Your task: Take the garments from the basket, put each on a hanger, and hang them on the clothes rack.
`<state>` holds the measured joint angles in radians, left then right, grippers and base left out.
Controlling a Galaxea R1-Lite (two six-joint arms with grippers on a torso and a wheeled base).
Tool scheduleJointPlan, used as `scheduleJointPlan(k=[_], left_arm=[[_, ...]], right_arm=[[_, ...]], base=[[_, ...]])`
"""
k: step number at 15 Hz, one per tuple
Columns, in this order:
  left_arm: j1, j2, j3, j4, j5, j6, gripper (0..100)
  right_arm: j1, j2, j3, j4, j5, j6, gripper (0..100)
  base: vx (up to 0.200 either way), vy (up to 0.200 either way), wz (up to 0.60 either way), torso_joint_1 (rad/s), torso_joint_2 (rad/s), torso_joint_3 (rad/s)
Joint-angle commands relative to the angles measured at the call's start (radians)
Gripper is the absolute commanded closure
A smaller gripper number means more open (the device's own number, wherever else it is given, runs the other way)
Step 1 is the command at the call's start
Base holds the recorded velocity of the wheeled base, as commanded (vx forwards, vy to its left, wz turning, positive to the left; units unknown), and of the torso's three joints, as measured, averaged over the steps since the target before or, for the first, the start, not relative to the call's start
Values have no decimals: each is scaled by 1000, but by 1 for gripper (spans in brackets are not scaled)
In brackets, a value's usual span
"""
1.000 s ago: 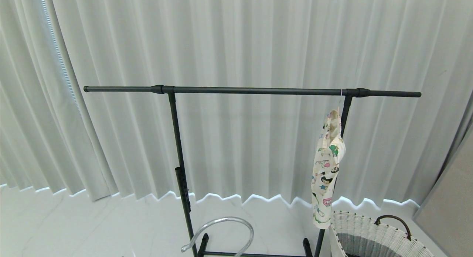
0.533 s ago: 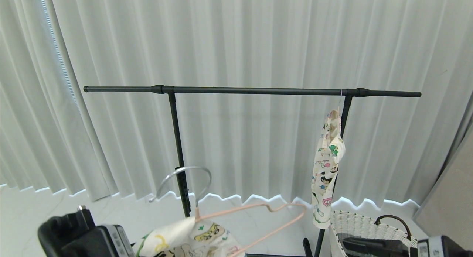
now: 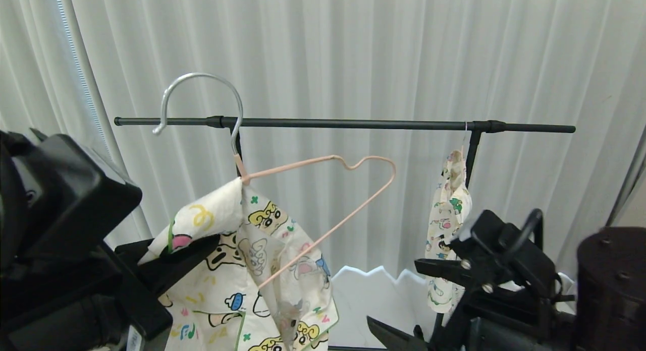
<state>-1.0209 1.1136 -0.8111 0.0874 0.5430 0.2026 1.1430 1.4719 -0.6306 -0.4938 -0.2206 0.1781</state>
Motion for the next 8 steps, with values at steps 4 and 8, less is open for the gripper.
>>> scheduleJointPlan(k=[4,8], left_arm=[[1,17,-19,-32,-5,0,100],[1,17,-30,-41,-34,0,100]], right_arm=[[12,248,-208,-57,-20,67,0],[14,326,-227,-75,-105,70,0]], base=[[0,0,0,0,0,0],[0,0,0,0,0,0]])
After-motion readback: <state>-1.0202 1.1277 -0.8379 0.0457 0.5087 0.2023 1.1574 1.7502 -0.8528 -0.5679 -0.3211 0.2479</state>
